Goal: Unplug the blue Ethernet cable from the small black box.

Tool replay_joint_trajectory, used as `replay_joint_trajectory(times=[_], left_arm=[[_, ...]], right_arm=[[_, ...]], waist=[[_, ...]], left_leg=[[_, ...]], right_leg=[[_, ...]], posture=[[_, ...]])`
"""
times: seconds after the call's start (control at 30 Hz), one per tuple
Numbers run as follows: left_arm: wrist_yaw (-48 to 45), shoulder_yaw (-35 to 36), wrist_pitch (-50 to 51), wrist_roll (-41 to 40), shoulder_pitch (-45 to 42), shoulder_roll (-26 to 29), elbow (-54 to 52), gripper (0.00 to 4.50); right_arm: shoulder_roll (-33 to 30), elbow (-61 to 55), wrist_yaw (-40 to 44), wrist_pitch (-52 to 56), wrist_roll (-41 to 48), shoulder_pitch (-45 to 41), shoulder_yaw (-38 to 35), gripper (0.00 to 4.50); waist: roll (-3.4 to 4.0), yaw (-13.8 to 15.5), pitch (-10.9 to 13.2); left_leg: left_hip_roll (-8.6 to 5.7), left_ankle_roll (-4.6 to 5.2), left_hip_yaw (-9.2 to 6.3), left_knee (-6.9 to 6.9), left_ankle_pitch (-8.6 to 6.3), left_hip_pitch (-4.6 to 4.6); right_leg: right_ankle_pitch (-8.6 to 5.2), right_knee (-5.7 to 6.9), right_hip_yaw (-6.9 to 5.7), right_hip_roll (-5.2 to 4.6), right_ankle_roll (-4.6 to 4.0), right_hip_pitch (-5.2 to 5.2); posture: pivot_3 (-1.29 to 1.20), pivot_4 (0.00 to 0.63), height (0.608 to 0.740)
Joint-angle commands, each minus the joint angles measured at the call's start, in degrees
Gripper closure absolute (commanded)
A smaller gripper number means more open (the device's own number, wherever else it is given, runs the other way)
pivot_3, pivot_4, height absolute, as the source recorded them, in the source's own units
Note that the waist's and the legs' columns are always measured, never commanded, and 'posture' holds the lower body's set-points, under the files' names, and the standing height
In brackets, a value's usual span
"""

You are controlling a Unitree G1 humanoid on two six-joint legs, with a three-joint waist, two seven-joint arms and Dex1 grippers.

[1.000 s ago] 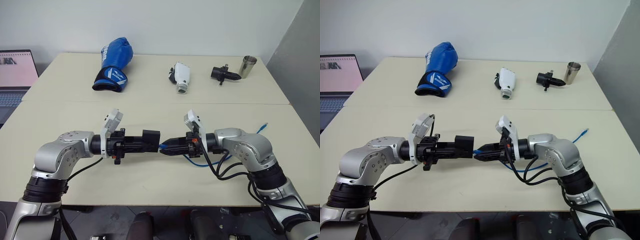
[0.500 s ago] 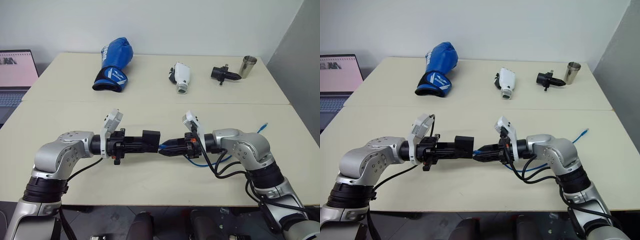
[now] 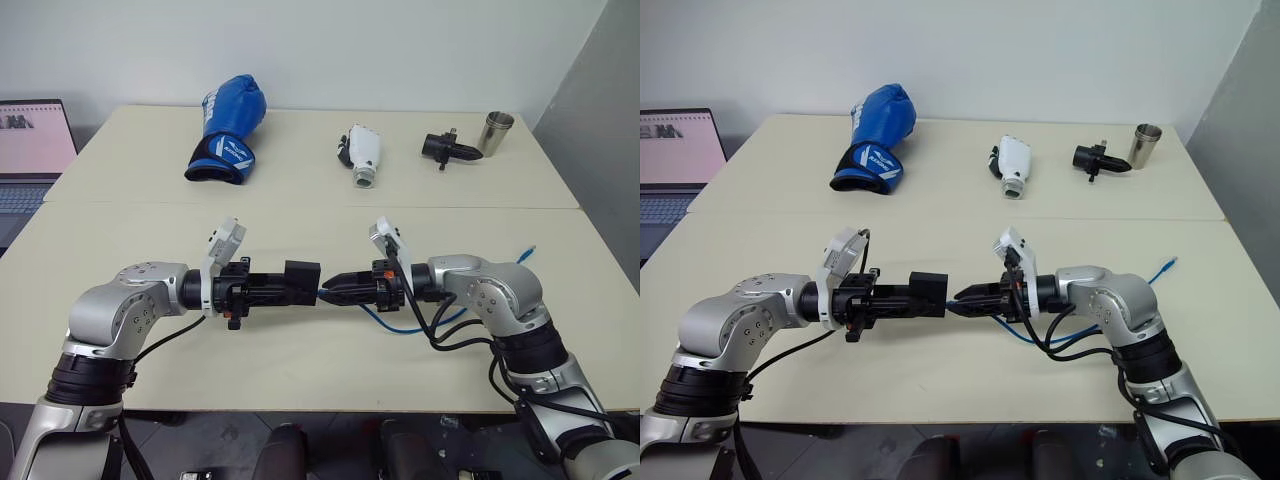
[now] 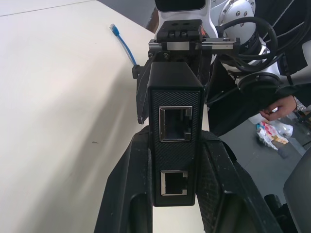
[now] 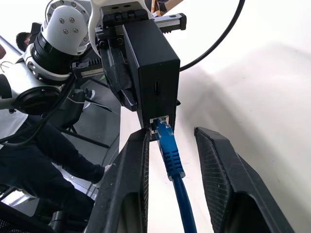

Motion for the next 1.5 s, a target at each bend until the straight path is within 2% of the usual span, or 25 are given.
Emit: replay_joint_trajectory(times=[0.03,0.57,0.6,0.63,0.77,0.8,1.17,1.5], left_arm=[[-0.28,1.04,-0.50,-0.53,-0.28,0.38,-1.53,3.72],[0.16,1.12,-0.28,-0.75,-0.33,0.14,-1.64,3.72],[0.19,1.08,-0.29,-0.72,-0.39,0.11,-1.58,3.72],[0.21,1.05,-0.29,-0.70,-0.44,0.08,-1.54,3.72],[0.26,1.01,-0.32,-0.76,-0.41,0.11,-1.57,3.72],[0.28,1.02,-0.33,-0.78,-0.40,0.09,-1.57,3.72],[-0.85,0.94,0.18,-1.72,0.25,0.35,-2.74,3.72],[-1.37,3.39,-2.15,0.83,0.28,3.08,1.86,3.72]], right_arm=[[-0.14,-0.75,0.52,-0.45,0.68,-0.90,-0.88,2.96],[-0.51,-1.21,1.13,-1.08,-0.17,-0.82,0.34,2.96],[-0.45,-1.10,1.18,-1.07,-0.11,-0.86,0.28,3.34],[-0.41,-1.02,1.22,-1.06,-0.08,-0.89,0.24,3.43],[-0.57,-1.24,1.86,-0.73,0.18,-0.83,0.16,4.37],[-0.64,-1.30,1.95,-0.70,0.16,-0.80,0.20,4.48],[-0.99,-1.23,3.37,0.14,0.88,-1.08,0.11,4.47],[-7.94,-0.66,7.89,-0.10,0.62,1.23,-0.91,4.48]], waist=[[0.00,0.00,0.00],[0.00,0.00,0.00],[0.00,0.00,0.00],[0.00,0.00,0.00],[0.00,0.00,0.00],[0.00,0.00,0.00],[0.00,0.00,0.00],[0.01,0.00,0.01]], left_leg=[[0.00,0.00,0.00,0.00,0.00,0.00],[0.00,0.00,0.00,0.00,0.00,0.00],[0.00,0.00,0.00,0.00,0.00,0.00],[0.00,0.00,0.00,0.00,0.00,0.00],[0.00,0.00,0.00,0.00,0.00,0.00],[0.00,0.00,0.00,0.00,0.00,0.00],[0.00,0.00,0.00,-0.01,0.00,0.00],[0.00,0.00,0.00,-0.01,0.00,0.00]], right_leg=[[0.00,0.00,0.00,0.00,0.00,0.00],[0.00,0.00,0.00,0.00,0.00,0.00],[0.00,0.00,0.00,0.00,0.00,0.00],[0.00,0.00,0.00,0.00,0.00,0.00],[0.00,0.00,0.00,0.00,0.00,0.00],[0.00,0.00,0.00,0.00,0.00,0.00],[0.00,0.00,0.00,0.00,0.00,0.00],[0.00,-0.01,-0.01,0.00,0.00,0.00]], posture=[[0.00,0.150,0.740],[0.00,0.150,0.740],[0.00,0.150,0.740],[0.00,0.150,0.740],[0.00,0.150,0.740],[0.00,0.150,0.740],[0.00,0.150,0.740],[0.00,0.150,0.740]])
